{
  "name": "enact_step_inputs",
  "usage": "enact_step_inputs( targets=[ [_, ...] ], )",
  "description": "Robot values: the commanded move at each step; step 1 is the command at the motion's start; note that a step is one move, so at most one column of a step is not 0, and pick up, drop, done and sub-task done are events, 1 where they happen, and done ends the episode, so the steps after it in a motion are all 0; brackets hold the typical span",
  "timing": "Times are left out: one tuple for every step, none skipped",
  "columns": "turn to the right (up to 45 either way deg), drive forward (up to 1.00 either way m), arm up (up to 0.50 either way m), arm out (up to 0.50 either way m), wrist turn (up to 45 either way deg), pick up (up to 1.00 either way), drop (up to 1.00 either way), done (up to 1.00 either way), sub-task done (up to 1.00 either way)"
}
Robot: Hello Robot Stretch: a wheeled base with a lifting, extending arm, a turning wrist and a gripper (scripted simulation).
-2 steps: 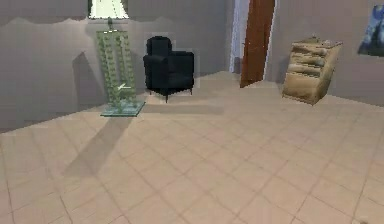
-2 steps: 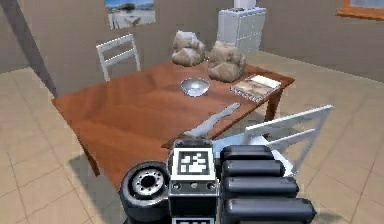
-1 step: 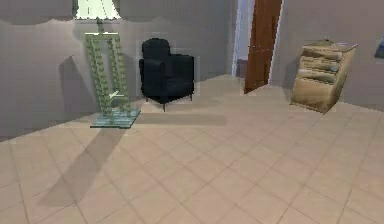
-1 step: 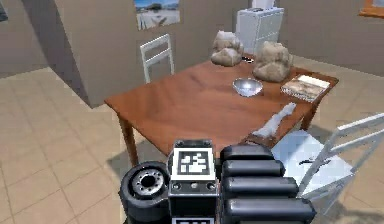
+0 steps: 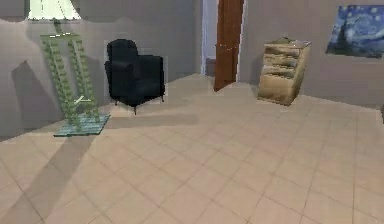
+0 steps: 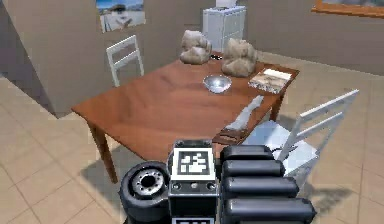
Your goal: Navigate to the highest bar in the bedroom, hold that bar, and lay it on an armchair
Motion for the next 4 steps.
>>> enact_step_inputs(
  targets=[
    [0.0, 1.00, 0.00, 0.00, 0.0, 0.00, 0.00, 0.00, 0.00],
    [3.0, 0.00, 0.00, 0.00, 0.0, 0.00, 0.00, 0.00, 0.00],
    [0.0, 1.00, 0.00, 0.00, 0.0, 0.00, 0.00, 0.00, 0.00],
    [0.0, 1.00, 0.00, 0.00, 0.0, 0.00, 0.00, 0.00, 0.00]
  ],
)
